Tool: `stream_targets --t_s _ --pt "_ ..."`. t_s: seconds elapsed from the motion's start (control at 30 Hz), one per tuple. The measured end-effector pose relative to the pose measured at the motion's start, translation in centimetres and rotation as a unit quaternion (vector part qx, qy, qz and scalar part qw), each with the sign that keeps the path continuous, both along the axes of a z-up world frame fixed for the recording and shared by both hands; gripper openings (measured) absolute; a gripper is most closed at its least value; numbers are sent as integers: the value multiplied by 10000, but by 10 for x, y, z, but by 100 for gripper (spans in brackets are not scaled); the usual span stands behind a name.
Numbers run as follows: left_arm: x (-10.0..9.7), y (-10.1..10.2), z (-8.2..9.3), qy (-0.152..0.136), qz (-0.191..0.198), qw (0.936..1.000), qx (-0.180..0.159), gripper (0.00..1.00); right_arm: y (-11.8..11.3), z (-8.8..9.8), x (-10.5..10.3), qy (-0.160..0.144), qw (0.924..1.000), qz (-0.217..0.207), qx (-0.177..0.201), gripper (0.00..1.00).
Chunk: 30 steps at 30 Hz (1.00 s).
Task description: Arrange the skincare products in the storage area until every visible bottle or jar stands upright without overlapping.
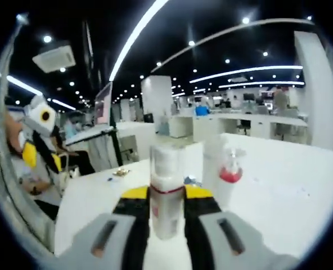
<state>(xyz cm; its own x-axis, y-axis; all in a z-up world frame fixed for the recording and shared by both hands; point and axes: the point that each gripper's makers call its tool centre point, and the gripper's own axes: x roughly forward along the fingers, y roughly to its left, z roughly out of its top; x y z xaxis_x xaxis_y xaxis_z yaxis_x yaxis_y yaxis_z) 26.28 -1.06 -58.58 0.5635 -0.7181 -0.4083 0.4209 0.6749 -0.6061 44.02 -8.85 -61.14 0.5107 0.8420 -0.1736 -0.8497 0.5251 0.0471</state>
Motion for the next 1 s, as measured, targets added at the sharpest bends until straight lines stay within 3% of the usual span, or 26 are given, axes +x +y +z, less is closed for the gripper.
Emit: stream_targets --t_s 0.13,0.2,0.27,0.33,0.4,1.0 --pt "-7 8 -4 125 102 9998 67 30 -2 -15 15 -355 9993 -41 -83 20" --pt "-10 11 -5 174 154 9997 93 30 -2 -23 20 -253 9996 -65 -52 20" --pt "-14 15 -7 250 217 9994 117 30 -3 -33 28 -395 9989 -159 -188 20" --pt "-17 18 -9 310 260 9991 156 30 -3 -39 34 -280 9994 -204 -52 20" --pt "-19 21 -10 358 307 9987 179 30 -1 -41 34 -386 9991 -138 -124 20" --pt "-19 32 -11 542 529 9969 196 28 4 -64 49 -266 9995 -44 -173 19"
